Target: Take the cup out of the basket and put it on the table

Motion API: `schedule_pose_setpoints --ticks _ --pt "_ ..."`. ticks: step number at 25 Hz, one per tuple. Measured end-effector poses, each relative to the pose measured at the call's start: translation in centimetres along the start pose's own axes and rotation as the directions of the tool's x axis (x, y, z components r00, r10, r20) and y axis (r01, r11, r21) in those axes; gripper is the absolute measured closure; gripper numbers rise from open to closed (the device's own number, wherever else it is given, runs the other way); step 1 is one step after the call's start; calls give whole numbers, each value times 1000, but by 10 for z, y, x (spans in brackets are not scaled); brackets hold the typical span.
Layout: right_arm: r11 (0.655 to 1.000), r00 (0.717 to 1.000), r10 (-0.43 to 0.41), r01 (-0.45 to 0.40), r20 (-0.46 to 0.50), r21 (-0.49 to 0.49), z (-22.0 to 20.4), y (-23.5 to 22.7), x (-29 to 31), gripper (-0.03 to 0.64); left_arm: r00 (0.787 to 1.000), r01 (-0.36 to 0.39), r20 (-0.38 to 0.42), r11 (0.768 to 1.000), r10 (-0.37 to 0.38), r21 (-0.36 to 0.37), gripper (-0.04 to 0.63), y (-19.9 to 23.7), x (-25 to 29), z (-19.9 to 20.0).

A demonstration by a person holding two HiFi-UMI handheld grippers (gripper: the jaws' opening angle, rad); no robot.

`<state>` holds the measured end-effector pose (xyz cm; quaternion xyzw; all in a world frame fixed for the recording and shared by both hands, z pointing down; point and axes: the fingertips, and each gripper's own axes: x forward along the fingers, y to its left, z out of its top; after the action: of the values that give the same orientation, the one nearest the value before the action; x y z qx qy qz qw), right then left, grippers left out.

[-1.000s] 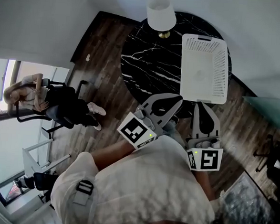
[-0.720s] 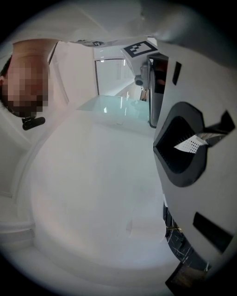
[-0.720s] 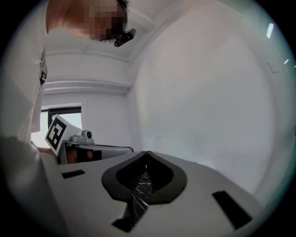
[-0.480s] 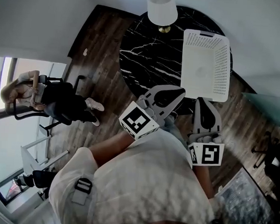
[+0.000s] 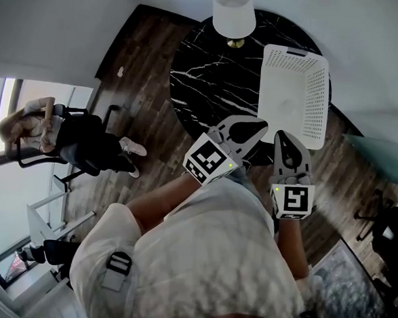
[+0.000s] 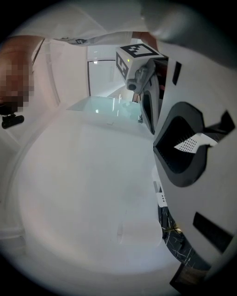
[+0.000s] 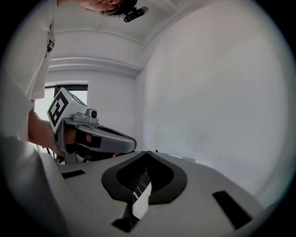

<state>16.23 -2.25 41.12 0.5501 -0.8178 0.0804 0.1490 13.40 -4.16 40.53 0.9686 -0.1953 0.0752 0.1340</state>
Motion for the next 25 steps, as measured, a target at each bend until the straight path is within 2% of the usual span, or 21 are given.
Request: schedule_pose_setpoints --ticks 5,10,25 --pt "1000 999 -11 11 -39 -13 -18 -11 14 609 1000 -1 -14 1000 1 17 589 12 15 -11" --pt "1000 996 -7 5 -89 -15 -32 -16 25 607 998 11 -65 1000 -11 -5 589 22 29 -31" --pt "998 974 -3 -11 -225 -64 -79 -49 57 607 985 7 -171 1000 -7 3 589 49 63 -73"
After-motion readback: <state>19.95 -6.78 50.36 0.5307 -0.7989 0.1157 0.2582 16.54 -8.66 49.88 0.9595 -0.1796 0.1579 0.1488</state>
